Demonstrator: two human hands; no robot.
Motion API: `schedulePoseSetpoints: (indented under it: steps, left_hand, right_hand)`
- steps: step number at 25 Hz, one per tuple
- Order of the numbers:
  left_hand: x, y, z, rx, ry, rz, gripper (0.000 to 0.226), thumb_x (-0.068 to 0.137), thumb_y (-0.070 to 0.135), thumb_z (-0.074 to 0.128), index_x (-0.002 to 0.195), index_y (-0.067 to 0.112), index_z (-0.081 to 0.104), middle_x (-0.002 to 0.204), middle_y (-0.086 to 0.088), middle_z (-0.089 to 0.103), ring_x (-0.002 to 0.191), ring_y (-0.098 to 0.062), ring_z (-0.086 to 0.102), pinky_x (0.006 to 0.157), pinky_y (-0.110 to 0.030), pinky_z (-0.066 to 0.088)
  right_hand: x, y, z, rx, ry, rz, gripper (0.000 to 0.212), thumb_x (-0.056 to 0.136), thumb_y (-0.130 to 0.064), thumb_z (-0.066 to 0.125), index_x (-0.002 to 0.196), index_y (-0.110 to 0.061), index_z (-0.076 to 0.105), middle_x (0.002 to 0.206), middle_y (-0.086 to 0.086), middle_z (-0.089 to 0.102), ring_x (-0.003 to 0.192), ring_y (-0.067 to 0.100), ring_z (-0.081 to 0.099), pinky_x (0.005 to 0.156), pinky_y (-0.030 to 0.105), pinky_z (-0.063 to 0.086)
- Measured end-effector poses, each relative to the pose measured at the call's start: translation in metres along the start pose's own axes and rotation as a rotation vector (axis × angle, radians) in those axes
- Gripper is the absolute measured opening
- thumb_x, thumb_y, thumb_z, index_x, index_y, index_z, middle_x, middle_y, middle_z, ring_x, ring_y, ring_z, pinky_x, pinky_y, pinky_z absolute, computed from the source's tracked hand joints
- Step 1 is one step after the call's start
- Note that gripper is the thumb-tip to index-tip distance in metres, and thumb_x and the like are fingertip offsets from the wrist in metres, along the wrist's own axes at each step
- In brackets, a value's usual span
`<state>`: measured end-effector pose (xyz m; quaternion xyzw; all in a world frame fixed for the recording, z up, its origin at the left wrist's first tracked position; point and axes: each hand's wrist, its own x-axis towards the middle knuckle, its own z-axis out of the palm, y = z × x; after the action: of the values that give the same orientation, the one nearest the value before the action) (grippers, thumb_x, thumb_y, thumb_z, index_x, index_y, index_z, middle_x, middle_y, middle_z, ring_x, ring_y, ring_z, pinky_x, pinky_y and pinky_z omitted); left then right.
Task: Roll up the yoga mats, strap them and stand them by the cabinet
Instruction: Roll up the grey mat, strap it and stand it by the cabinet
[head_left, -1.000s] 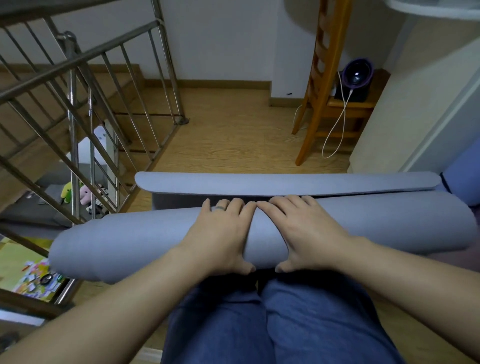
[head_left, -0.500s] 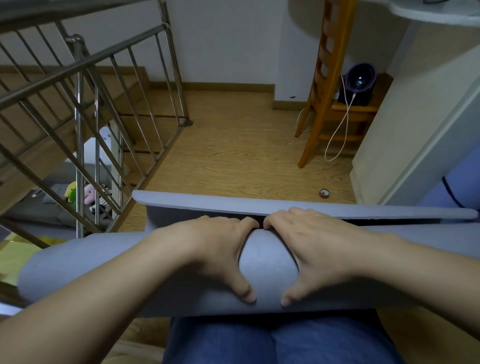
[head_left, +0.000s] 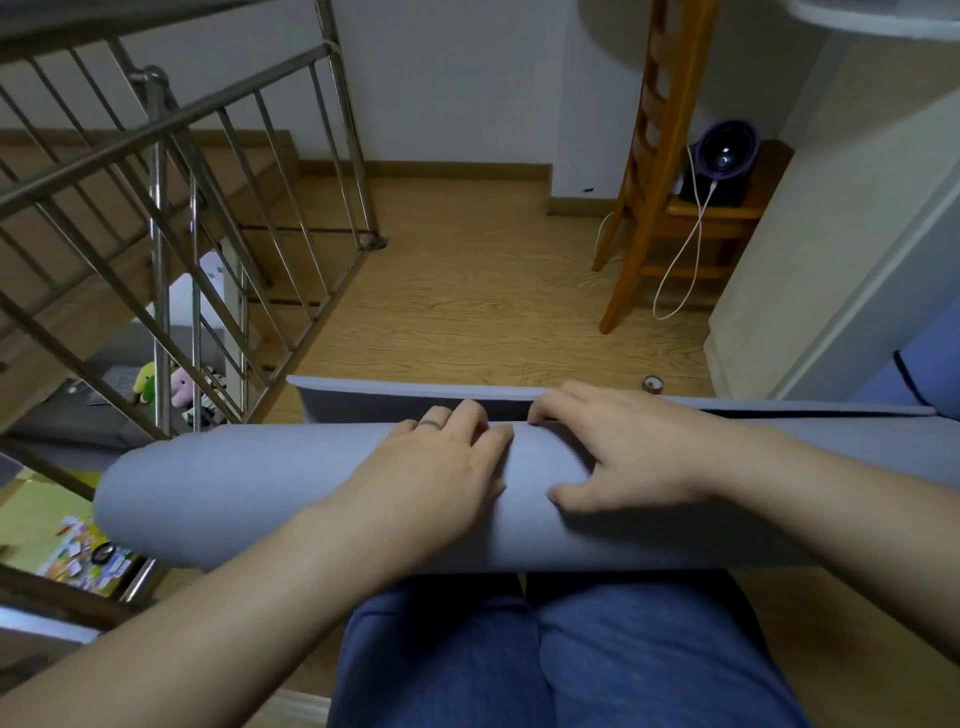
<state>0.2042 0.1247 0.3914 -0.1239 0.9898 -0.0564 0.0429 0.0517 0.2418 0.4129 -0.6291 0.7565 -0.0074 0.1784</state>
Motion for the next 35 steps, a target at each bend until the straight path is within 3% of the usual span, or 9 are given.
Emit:
schedulePoseSetpoints:
  steps: [2,3,6,9,16,21,27,33,35]
  left_hand:
    - [0.002,0.0,0.006,-0.054,0.088,0.003,0.066,0.086,0.049,0.015,0.129,0.014,0.051,0.117,-0.012,0.054,0.099,-0.035,0.06,0.081,-0.044,0.049]
    - [0.002,-0.001,0.009,-0.054,0.046,0.004,0.072,0.085,0.057,0.013,0.138,0.017,0.04,0.129,-0.011,0.048,0.113,-0.034,0.054,0.092,-0.046,0.045]
    - [0.006,-0.005,0.018,-0.001,-0.134,-0.027,0.109,0.071,0.082,0.041,0.15,0.019,0.002,0.152,-0.005,0.02,0.141,-0.028,0.023,0.113,-0.049,0.021]
    - [0.018,-0.009,0.017,0.005,-0.062,0.005,0.119,0.06,0.079,0.06,0.149,0.022,0.007,0.146,-0.002,0.031,0.132,-0.026,0.035,0.109,-0.046,0.028]
    - [0.003,-0.016,-0.016,-0.039,-0.147,0.083,0.109,0.051,0.083,0.059,0.138,0.033,0.018,0.131,0.007,0.045,0.115,-0.021,0.053,0.099,-0.04,0.038]
    - [-0.002,-0.01,-0.018,-0.151,-0.292,0.092,0.1,0.053,0.08,0.063,0.133,0.034,0.023,0.131,0.008,0.05,0.115,-0.018,0.052,0.101,-0.04,0.034]
    - [0.007,-0.013,-0.025,-0.12,-0.324,0.094,0.104,0.061,0.076,0.065,0.146,0.035,0.021,0.133,0.006,0.03,0.12,-0.018,0.029,0.105,-0.036,0.031]
    - [0.013,-0.009,-0.019,-0.133,-0.228,0.048,0.075,0.083,0.056,0.054,0.142,0.025,0.021,0.145,-0.003,0.039,0.131,-0.023,0.036,0.109,-0.04,0.027]
    - [0.015,-0.008,-0.01,-0.138,-0.215,0.001,0.079,0.086,0.055,0.049,0.148,0.02,0.015,0.157,-0.006,0.022,0.14,-0.023,0.023,0.114,-0.043,0.021]
  right_hand:
    - [0.002,0.002,0.003,0.031,0.054,0.013,0.05,0.082,-0.051,0.058,0.123,-0.028,0.04,0.123,-0.004,0.046,0.106,0.016,0.049,0.088,0.031,0.041]
    - [0.001,0.004,0.006,0.011,0.08,0.012,0.05,0.084,-0.052,0.055,0.125,-0.027,0.04,0.126,-0.003,0.048,0.109,0.016,0.048,0.091,0.031,0.04]
    - [0.001,0.007,0.02,-0.181,0.059,0.014,0.093,0.069,-0.074,0.058,0.141,-0.022,0.029,0.139,-0.002,0.042,0.123,0.018,0.037,0.104,0.036,0.033]
    - [0.009,0.009,0.028,-0.314,0.046,0.041,0.119,0.053,-0.08,0.066,0.145,-0.019,0.02,0.14,0.0,0.038,0.125,0.021,0.035,0.106,0.039,0.032]
    - [-0.011,-0.005,-0.003,-0.194,-0.032,-0.023,0.105,0.051,-0.078,0.07,0.134,-0.027,0.031,0.125,-0.006,0.05,0.106,0.014,0.043,0.089,0.034,0.043]
    - [-0.023,-0.009,0.003,-0.013,-0.058,-0.046,0.098,0.056,-0.069,0.076,0.133,-0.033,0.027,0.119,-0.013,0.035,0.104,0.007,0.041,0.083,0.023,0.036]
    - [-0.034,-0.017,0.011,-0.13,0.149,-0.04,0.08,0.065,-0.071,0.066,0.126,-0.033,0.03,0.121,-0.01,0.034,0.106,0.009,0.028,0.087,0.025,0.029]
    - [-0.024,-0.001,0.009,0.016,0.2,0.019,0.053,0.074,-0.062,0.064,0.11,-0.029,0.041,0.108,-0.012,0.045,0.098,0.008,0.039,0.08,0.026,0.037]
    - [-0.014,0.007,0.011,0.036,0.24,0.041,0.046,0.078,-0.059,0.06,0.108,-0.028,0.043,0.102,-0.011,0.051,0.1,0.011,0.039,0.079,0.027,0.036]
